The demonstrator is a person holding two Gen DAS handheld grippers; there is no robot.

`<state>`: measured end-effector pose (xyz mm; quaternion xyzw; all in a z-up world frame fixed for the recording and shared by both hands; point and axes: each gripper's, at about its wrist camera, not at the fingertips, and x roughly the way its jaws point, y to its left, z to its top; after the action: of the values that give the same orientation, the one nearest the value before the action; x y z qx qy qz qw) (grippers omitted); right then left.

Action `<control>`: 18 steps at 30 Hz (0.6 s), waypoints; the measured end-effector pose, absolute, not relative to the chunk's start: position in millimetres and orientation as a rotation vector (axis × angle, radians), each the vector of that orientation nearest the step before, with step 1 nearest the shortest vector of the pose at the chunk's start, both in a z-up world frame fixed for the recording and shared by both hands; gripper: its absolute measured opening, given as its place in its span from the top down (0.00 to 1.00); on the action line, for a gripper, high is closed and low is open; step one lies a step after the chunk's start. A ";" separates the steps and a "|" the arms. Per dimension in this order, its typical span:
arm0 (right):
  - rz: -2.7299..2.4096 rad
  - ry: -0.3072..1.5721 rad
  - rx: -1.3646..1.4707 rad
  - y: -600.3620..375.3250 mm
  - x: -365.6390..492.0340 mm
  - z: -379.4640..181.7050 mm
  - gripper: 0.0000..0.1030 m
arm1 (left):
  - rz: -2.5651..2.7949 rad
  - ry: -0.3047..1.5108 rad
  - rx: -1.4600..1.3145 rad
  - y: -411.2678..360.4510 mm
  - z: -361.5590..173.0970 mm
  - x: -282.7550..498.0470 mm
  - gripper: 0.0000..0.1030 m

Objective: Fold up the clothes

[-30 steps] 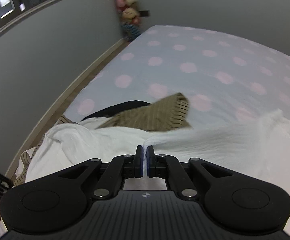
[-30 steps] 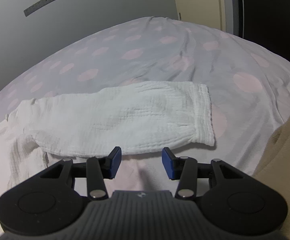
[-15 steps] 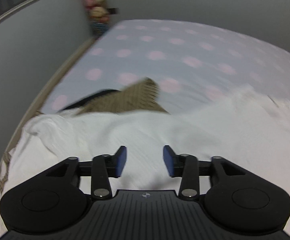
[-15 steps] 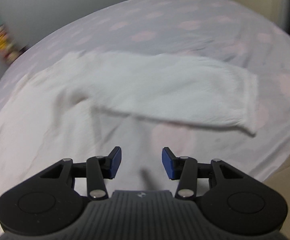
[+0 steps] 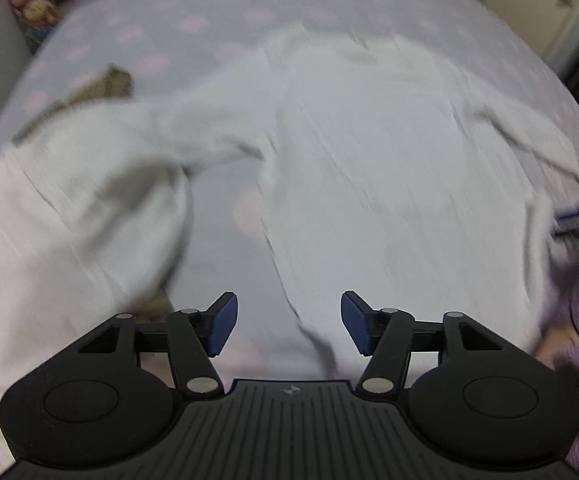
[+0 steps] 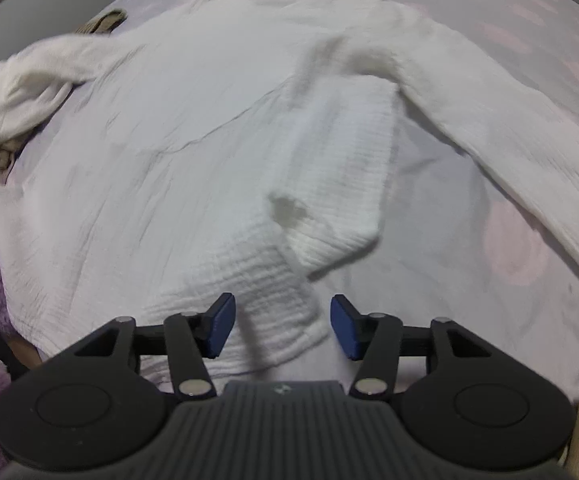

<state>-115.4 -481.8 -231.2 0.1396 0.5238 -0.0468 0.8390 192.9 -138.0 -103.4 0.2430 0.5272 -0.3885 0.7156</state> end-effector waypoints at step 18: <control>-0.065 1.017 0.429 -470.4 -155.0 -172.4 0.94 | -0.929 1.331 0.567 -161.1 -143.7 161.9 1.00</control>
<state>-155.0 -470.4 -172.3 0.2037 0.4830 -0.0309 0.8511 161.9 -161.1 -143.7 0.2498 0.5866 -0.4095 0.6525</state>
